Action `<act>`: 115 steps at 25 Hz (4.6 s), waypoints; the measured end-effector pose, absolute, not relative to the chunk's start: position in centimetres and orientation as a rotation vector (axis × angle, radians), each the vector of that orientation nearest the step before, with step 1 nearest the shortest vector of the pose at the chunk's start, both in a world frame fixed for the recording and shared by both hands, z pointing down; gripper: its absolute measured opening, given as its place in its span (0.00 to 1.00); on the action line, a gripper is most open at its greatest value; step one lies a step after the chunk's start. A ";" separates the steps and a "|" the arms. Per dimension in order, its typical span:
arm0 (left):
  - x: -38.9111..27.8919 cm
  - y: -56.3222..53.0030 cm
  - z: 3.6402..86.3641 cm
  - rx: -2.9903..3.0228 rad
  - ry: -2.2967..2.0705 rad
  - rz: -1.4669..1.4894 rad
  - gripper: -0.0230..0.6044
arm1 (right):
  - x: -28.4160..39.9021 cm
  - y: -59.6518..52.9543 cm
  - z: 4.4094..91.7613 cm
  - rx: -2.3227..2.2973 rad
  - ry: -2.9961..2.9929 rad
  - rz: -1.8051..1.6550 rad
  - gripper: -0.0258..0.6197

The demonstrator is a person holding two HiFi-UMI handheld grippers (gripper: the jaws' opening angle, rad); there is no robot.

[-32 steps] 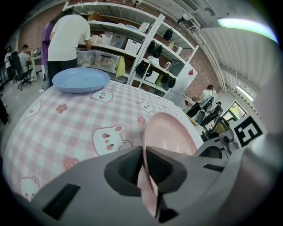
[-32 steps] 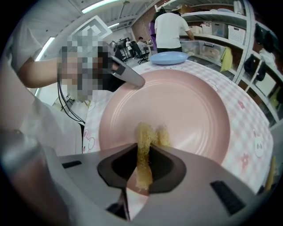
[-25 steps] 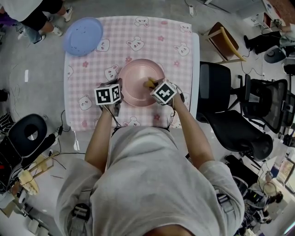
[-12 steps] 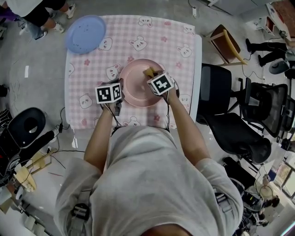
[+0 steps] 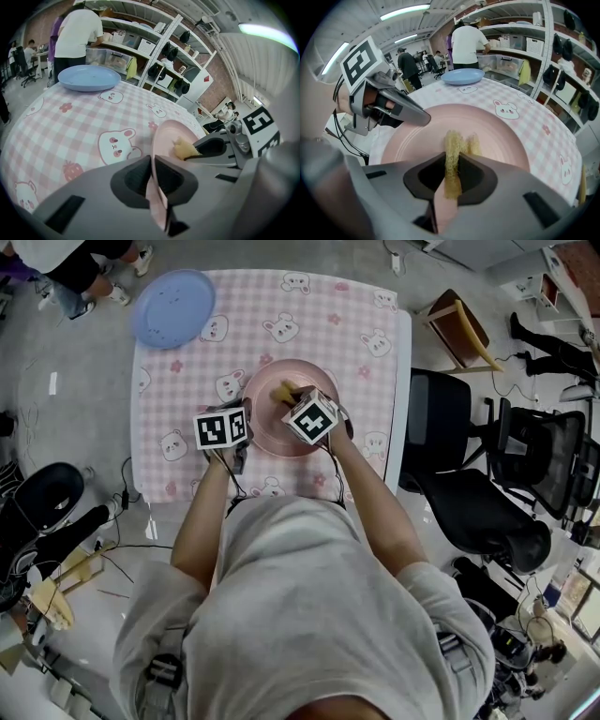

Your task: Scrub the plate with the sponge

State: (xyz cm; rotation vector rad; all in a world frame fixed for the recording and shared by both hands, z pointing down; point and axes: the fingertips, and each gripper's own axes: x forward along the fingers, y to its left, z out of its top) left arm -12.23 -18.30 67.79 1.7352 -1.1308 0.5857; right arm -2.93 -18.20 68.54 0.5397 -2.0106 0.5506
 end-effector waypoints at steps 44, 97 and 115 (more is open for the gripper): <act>-12.4 -15.7 61.9 2.072 -1.082 0.634 0.08 | 2.0 -14.5 62.5 1.055 -2.178 0.699 0.14; -9.6 -8.0 32.3 2.639 -1.481 0.025 0.05 | 3.5 -7.4 33.5 1.654 -2.613 0.072 0.14; -12.4 -7.4 29.7 2.645 -1.534 -0.116 0.05 | 1.6 -7.3 29.8 1.680 -2.630 -0.073 0.14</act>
